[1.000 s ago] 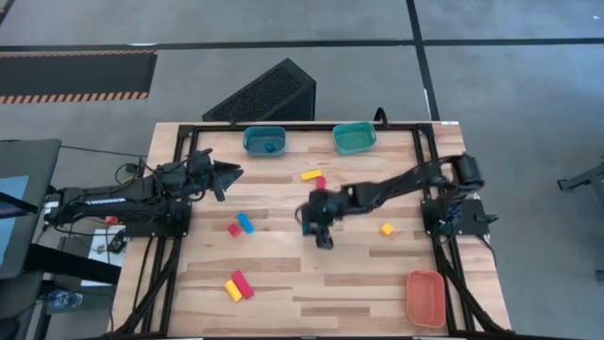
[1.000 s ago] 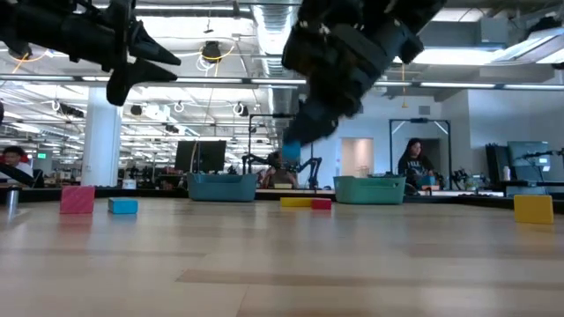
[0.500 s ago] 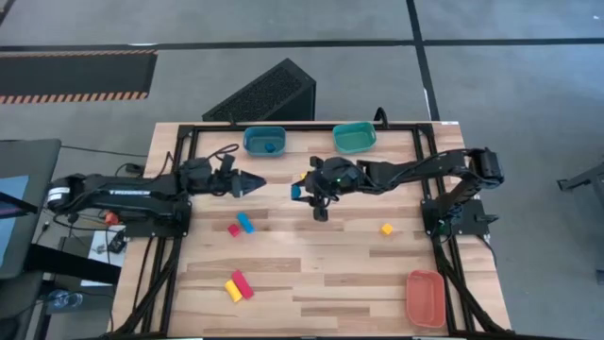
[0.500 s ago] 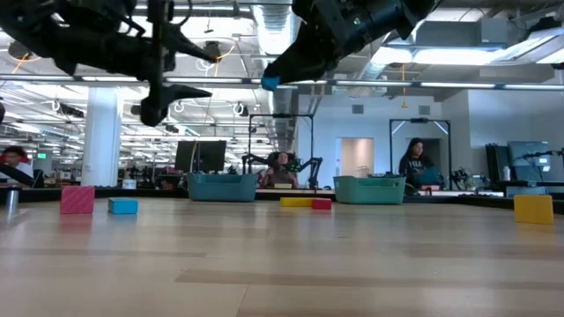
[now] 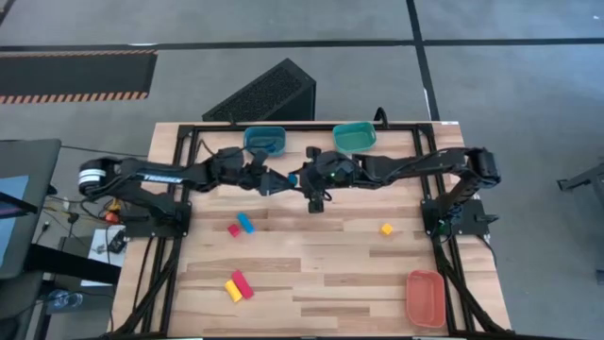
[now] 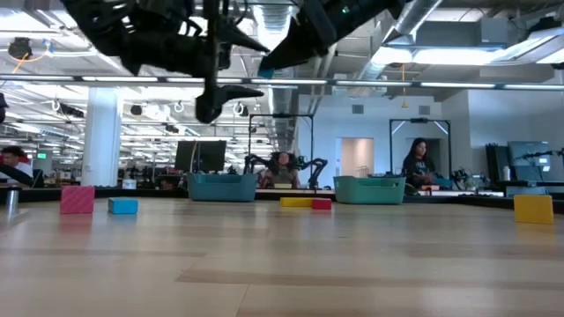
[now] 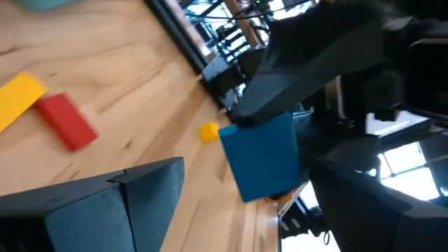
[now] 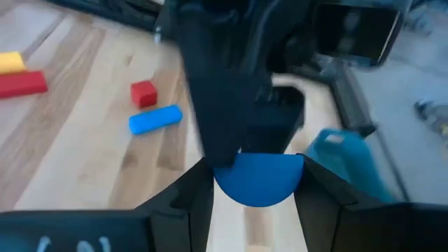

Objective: Sort & place blocks by color
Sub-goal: Put the right blue block into the blue bin

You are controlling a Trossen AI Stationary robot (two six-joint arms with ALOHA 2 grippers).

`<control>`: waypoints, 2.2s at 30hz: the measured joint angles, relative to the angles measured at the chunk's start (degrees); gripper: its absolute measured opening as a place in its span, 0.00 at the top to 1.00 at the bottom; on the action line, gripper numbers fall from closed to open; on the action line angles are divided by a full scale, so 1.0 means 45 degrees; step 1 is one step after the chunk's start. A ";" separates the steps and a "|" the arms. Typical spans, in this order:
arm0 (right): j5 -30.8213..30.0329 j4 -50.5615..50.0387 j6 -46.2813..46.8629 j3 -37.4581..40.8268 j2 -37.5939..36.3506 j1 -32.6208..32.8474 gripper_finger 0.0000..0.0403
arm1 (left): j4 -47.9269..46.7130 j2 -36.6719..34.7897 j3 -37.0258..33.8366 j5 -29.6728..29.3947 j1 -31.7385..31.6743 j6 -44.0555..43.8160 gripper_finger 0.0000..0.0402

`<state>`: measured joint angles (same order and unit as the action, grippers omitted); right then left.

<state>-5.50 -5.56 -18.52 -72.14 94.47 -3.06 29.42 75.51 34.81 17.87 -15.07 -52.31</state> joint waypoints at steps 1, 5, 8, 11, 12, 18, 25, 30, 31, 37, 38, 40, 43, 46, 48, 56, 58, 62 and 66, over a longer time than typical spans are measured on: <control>-0.0045 -0.0007 -0.0163 -0.0005 -0.0029 0.0011 0.57 | 0.0006 0.0163 0.0290 0.0117 0.0000 0.0136 0.26; -0.0036 -0.0129 -0.0245 0.0019 0.0011 0.0050 0.57 | -0.0155 0.0713 0.1234 0.0624 -0.0014 0.0365 0.30; -0.0059 -0.0048 -0.0273 0.0012 -0.0008 0.0054 0.57 | -0.0422 0.0994 0.1734 0.0633 -0.0023 0.0350 0.36; -0.0064 -0.0081 -0.0242 0.0010 -0.0008 0.0052 0.57 | -0.0879 0.1186 0.2008 0.0640 -0.0032 0.0168 0.46; -0.0066 -0.0091 -0.0243 0.0010 -0.0008 0.0057 0.57 | -0.1105 0.1189 0.2066 0.0664 -0.0061 0.0025 0.49; -0.0496 -0.0102 -0.0088 0.0010 -0.0003 0.0004 0.57 | -0.1606 0.1176 0.2146 0.0886 -0.0165 -0.0025 0.65; -0.0731 -0.0112 -0.0154 0.0019 -0.0003 -0.0210 0.55 | -0.1589 0.1169 0.2146 0.0847 -0.0256 -0.0515 0.64; -0.1736 -0.0051 -0.0744 0.0019 0.0006 -0.0274 0.55 | -0.1768 0.1164 0.2141 0.0850 -0.0450 -0.1422 0.55; -0.1825 -0.0050 -0.0911 0.0019 0.0006 -0.0274 0.55 | -0.1752 0.1164 0.2141 0.0879 -0.0502 -0.1459 0.54; -0.1948 -0.0009 -0.0938 0.0019 0.0006 -0.0283 0.55 | -0.1740 0.1164 0.2141 0.0987 -0.0820 -0.1243 0.54; -0.1948 -0.0014 -0.0938 0.0019 0.0006 -0.0283 0.55 | -0.1747 0.1164 0.2141 0.0987 -0.0867 -0.1146 0.56; -0.1948 -0.0004 -0.0918 0.0019 0.0006 -0.0283 0.55 | -0.1748 0.1164 0.2141 0.0986 -0.0982 -0.0945 0.60; -0.2019 0.0006 -0.0383 0.0019 0.0006 -0.0283 0.54 | -0.1758 0.1164 0.2131 0.1026 -0.1186 -0.0912 0.70; -0.2269 0.0031 0.0685 0.0019 0.0015 -0.0332 0.51 | -0.1747 0.1164 0.2131 0.1169 -0.1433 -0.0588 0.74; -0.2316 -0.0035 0.1662 0.0019 0.0021 -0.0402 0.48 | -0.1836 0.1149 0.2131 0.1164 -0.1693 -0.0240 0.74; -0.3342 -0.2853 0.7248 0.0044 0.0031 -0.0797 0.37 | -0.3731 0.1125 0.2131 0.0258 -0.3809 0.1806 0.74; -0.3368 -0.3593 0.8397 0.0044 0.0031 -0.0878 0.37 | -0.4703 0.1125 0.2131 -0.0464 -0.4424 0.2831 0.74; -0.3451 -0.4172 0.9697 0.0044 0.0031 -0.0876 0.37 | -0.6583 0.1131 0.2131 -0.2020 -0.5491 0.5018 0.74; -0.3434 -0.4182 1.0775 0.0044 0.0026 -0.0837 0.37 | -0.7127 0.1631 0.2136 -0.2720 -0.6336 0.6545 0.74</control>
<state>-20.95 -24.38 29.97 -71.94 94.59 -6.83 -2.65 82.85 44.42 5.62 -43.58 -22.85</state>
